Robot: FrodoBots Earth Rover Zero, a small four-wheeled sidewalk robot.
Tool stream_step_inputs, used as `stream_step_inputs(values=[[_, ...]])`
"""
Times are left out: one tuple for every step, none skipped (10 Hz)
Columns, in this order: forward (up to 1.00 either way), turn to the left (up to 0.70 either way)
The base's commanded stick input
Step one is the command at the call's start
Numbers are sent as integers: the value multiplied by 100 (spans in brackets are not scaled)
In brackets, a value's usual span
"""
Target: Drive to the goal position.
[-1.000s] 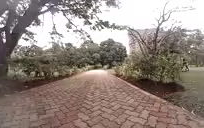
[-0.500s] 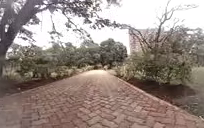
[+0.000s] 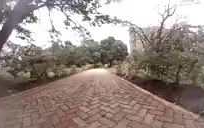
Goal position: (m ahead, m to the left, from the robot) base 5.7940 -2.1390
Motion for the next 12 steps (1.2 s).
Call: stream_step_inputs(values=[[70, 0], [70, 0], [70, 0], [70, 0], [70, 0], [70, 0], [70, 0], [70, 0], [70, 0], [70, 0], [70, 0], [70, 0]])
